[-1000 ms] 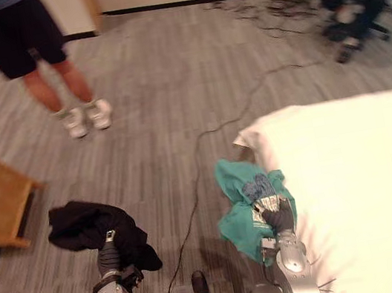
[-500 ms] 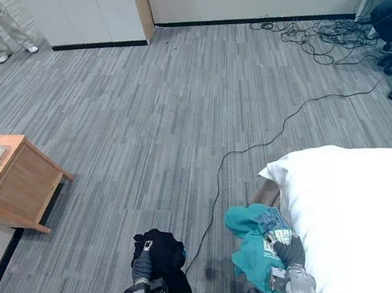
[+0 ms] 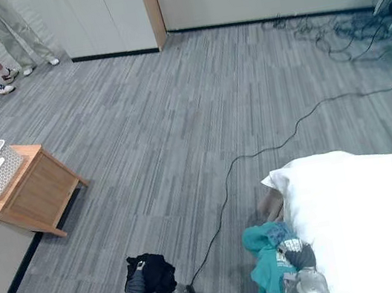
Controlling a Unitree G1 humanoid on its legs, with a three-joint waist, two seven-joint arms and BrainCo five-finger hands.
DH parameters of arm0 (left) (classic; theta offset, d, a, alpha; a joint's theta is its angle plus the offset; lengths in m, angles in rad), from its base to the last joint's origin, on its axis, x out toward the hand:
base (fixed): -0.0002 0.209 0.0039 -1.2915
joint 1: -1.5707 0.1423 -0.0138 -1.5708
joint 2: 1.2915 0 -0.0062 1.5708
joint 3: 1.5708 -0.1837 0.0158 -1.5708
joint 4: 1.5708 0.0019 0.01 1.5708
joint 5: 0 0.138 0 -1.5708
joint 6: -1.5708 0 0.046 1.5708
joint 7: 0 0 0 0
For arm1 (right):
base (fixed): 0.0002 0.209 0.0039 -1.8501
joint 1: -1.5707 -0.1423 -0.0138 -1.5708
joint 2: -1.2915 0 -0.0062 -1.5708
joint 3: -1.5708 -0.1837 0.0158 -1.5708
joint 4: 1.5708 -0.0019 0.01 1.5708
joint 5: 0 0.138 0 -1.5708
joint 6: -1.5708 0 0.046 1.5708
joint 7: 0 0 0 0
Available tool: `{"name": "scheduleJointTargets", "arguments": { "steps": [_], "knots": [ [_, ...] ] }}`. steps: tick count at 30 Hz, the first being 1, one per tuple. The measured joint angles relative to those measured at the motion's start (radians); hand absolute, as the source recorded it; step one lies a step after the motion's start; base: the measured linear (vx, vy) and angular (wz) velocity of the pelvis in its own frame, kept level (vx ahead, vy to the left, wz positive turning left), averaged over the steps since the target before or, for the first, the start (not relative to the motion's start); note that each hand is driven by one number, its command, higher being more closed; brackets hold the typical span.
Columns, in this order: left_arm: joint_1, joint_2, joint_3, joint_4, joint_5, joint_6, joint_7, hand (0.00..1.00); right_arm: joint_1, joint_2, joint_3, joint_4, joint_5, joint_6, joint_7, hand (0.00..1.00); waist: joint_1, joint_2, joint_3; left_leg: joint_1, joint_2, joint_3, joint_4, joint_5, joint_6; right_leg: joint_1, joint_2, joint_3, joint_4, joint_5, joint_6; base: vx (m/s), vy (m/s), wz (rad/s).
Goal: Tidy the bed and pick cloth on bed and put in laundry
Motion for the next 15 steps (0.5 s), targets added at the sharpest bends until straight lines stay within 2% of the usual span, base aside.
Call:
{"name": "scheduleJointTargets", "arguments": {
  "steps": [1,2,3,4,5,6,7,8,9,10,11,12,13,15],
  "knots": [
    [-0.001,0.0,0.0,-0.008,0.008,0.0,-0.001,1.0,-0.005,-0.001,-0.002,0.0,0.0,0.0,-0.002,1.0,0.0,0.0,0.0,-0.001,-0.009,0.003,-0.07,0.006,-0.005,-0.001,-0.005,-0.002,-0.004,-0.002,0.004,0.32,0.097,0.19],
    [-0.004,-0.001,0.0,-0.02,0.015,0.0,-0.002,1.0,-0.019,-0.004,-0.006,0.0,0.0,0.001,-0.003,1.0,0.001,-0.001,0.001,-0.001,-0.029,0.007,-0.233,0.042,-0.025,0.0,-0.017,-0.012,-0.017,-0.009,0.014,0.35,0.128,0.17],
    [-0.003,0.0,0.003,-0.026,0.027,0.0,-0.008,1.0,-0.039,-0.012,-0.006,0.006,-0.001,0.001,-0.003,1.0,0.01,0.001,0.001,-0.003,-0.028,0.019,-0.36,0.072,-0.022,0.004,-0.019,-0.011,-0.024,-0.025,0.037,0.37,0.158,0.09],
    [-0.002,0.001,0.005,-0.025,0.031,0.001,-0.014,1.0,-0.046,-0.013,-0.007,0.01,-0.003,0.001,-0.003,1.0,0.018,0.003,0.001,-0.001,-0.028,0.025,-0.383,0.075,-0.02,0.008,-0.019,-0.009,-0.025,-0.034,0.048,0.47,0.226,-0.1],
    [0.001,0.007,0.009,-0.024,0.039,0.004,-0.021,1.0,-0.05,-0.014,-0.007,0.014,-0.014,0.003,0.0,1.0,0.032,-0.01,0.004,0.006,-0.03,0.027,-0.359,0.103,0.028,0.035,-0.035,-0.002,-0.017,-0.074,0.064,0.42,0.205,-0.11],
    [0.013,0.015,0.014,-0.024,0.042,0.005,-0.021,1.0,-0.047,-0.004,-0.007,0.017,-0.021,0.004,0.002,1.0,0.037,-0.047,0.006,0.011,-0.059,0.037,-0.32,0.08,0.06,0.046,-0.076,-0.002,0.015,-0.106,0.071,0.57,0.202,-0.13],
    [0.021,0.017,0.02,-0.026,0.048,0.004,-0.021,1.0,-0.043,0.007,-0.003,0.019,-0.03,0.002,0.008,1.0,0.041,-0.081,0.002,0.019,-0.085,0.05,-0.29,0.053,0.09,-0.005,-0.104,-0.002,0.17,-0.135,0.113,0.58,0.161,-0.03],
    [0.012,0.026,0.021,-0.021,0.048,0.005,-0.021,1.0,-0.052,0.019,-0.003,0.024,-0.042,0.002,0.01,1.0,0.033,-0.088,0.008,0.039,-0.091,0.052,-0.252,0.028,0.126,-0.118,-0.126,0.01,0.462,-0.111,0.163,0.59,0.154,0.02],
    [0.015,0.03,0.02,-0.02,0.048,0.005,-0.021,1.0,-0.055,0.029,-0.002,0.028,-0.05,0.003,0.015,1.0,0.028,-0.096,0.017,0.074,-0.1,0.052,-0.253,0.021,0.136,-0.166,-0.138,0.027,0.614,-0.053,0.2,0.58,0.184,0.14],
    [0.017,0.04,0.016,-0.02,0.048,0.009,-0.02,1.0,-0.06,0.044,0.003,0.031,-0.058,0.003,0.026,1.0,0.022,-0.108,0.044,0.164,-0.12,0.039,-0.267,-0.001,0.132,-0.236,-0.15,0.054,0.836,0.064,0.231,0.69,0.194,0.22],
    [0.015,0.052,0.004,-0.022,0.047,0.02,-0.019,1.0,-0.046,0.047,0.004,0.034,-0.058,0.003,0.028,1.0,0.018,-0.095,0.06,0.264,-0.126,0.004,-0.291,-0.03,0.132,-0.287,-0.154,0.011,0.999,0.027,0.174,0.69,0.172,0.27],
    [0.014,0.053,0.001,-0.024,0.047,0.021,-0.018,1.0,-0.043,0.045,0.004,0.034,-0.058,0.003,0.027,1.0,0.012,-0.084,0.065,0.3,-0.124,-0.016,-0.303,-0.04,0.137,-0.3,-0.155,-0.024,1.019,0.0,0.152,0.72,0.122,0.6],
    [0.013,0.06,-0.007,-0.035,0.047,0.021,-0.017,1.0,-0.04,0.045,0.005,0.013,-0.058,0.003,0.027,1.0,-0.011,-0.069,0.063,0.4,-0.116,-0.078,-0.359,-0.069,0.14,-0.374,-0.153,-0.149,0.951,-0.07,0.1,0.63,0.027,0.62],
    [-0.003,0.069,-0.019,-0.039,0.047,0.021,-0.015,1.0,-0.046,0.045,0.005,-0.013,-0.058,0.002,0.027,1.0,-0.026,-0.067,0.064,0.431,-0.113,-0.111,-0.378,-0.082,0.127,-0.437,-0.147,-0.183,0.822,-0.09,0.093,0.64,-0.048,0.72]
  ]
}}
